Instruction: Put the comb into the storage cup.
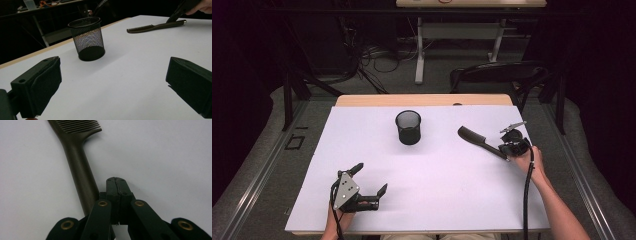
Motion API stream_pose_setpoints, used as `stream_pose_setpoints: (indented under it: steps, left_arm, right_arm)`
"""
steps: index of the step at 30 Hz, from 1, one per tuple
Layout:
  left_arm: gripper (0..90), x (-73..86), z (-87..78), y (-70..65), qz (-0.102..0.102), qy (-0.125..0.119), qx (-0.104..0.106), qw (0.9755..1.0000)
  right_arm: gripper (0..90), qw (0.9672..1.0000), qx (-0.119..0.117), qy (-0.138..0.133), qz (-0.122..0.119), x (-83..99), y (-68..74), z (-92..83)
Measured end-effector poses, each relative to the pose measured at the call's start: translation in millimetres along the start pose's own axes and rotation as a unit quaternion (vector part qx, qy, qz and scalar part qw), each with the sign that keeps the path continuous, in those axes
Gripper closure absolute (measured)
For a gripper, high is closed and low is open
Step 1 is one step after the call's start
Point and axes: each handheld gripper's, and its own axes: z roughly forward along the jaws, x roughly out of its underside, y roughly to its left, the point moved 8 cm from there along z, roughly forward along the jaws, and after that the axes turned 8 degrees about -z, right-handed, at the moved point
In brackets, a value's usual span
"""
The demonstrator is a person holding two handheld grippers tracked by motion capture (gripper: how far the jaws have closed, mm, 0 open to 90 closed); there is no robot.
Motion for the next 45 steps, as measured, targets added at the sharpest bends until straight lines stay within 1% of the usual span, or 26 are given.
stream_pose_setpoints:
  steps: [3,4,5,7,15,20,23,24,27,28,32,33,35,38,42,45]
  left_arm:
    - [0.1,0.2,0.1,0.2,0.001,0.001,0.000,1.0000]
    - [0.1,0.3,0.1,0.5,0.000,0.001,-0.001,1.0000]
    - [0.1,0.3,0.2,0.7,-0.001,0.001,-0.002,1.0000]
    - [0.2,0.4,0.2,0.6,0.001,0.002,-0.001,1.0000]
    - [0.1,0.3,-0.4,0.6,0.000,0.001,-0.001,1.0000]
    - [0.1,0.3,-0.3,0.4,0.000,0.001,0.000,1.0000]
    - [0.1,0.3,-0.4,0.7,0.000,0.001,-0.001,1.0000]
    - [0.1,0.3,-0.4,0.8,-0.001,0.000,-0.001,1.0000]
    - [0.1,0.3,-0.3,0.6,0.000,0.001,0.000,1.0000]
    - [0.1,0.3,-0.2,0.3,0.000,0.001,0.001,1.0000]
    - [0.1,0.3,-0.1,0.2,0.000,0.001,0.001,1.0000]
    - [0.1,0.2,0.0,0.3,0.000,0.000,0.000,1.0000]
    - [0.1,0.3,0.0,0.3,0.000,0.001,0.001,1.0000]
    - [0.1,0.4,0.4,-0.3,0.000,0.001,0.001,1.0000]
    - [0.1,0.4,0.9,-0.4,-0.001,0.001,0.001,1.0000]
    - [0.1,0.5,1.3,-0.5,0.000,0.002,0.001,1.0000]
  right_arm:
    - [90.0,1.0000,-0.006,-0.006,-0.003,0.5,4.4,-1.4]
    - [90.0,1.0000,-0.006,-0.004,-0.002,1.0,5.4,-1.9]
    - [90.0,0.9999,-0.007,-0.004,-0.006,1.5,6.0,-2.2]
    - [90.0,0.9999,-0.008,-0.006,-0.002,1.8,7.5,-2.3]
    - [90.0,0.9999,-0.011,-0.012,0.002,2.5,9.4,-2.7]
    - [89.5,0.9999,-0.011,-0.010,0.001,2.7,9.9,-3.5]
    - [85.6,0.9999,-0.009,-0.014,0.001,2.6,8.4,-5.3]
    - [83.7,0.9999,-0.005,-0.016,0.002,2.2,7.1,-6.5]
    - [78.0,0.9997,-0.005,-0.025,0.006,0.9,4.6,-10.4]
    - [75.7,0.9995,-0.005,-0.028,0.010,0.3,4.0,-12.1]
    - [65.5,0.9990,-0.012,-0.042,0.012,-1.9,2.2,-19.6]
    - [61.6,0.9989,-0.011,-0.044,0.010,-2.3,1.3,-21.3]
    - [56.5,0.9988,-0.011,-0.047,0.009,-3.3,0.3,-24.5]
    - [49.7,0.9984,-0.021,-0.053,0.007,-5.6,0.5,-29.1]
    - [45.9,0.9976,-0.039,-0.058,0.002,-8.6,3.1,-35.7]
    - [41.0,0.9970,-0.047,-0.062,-0.002,-11.6,5.6,-40.7]
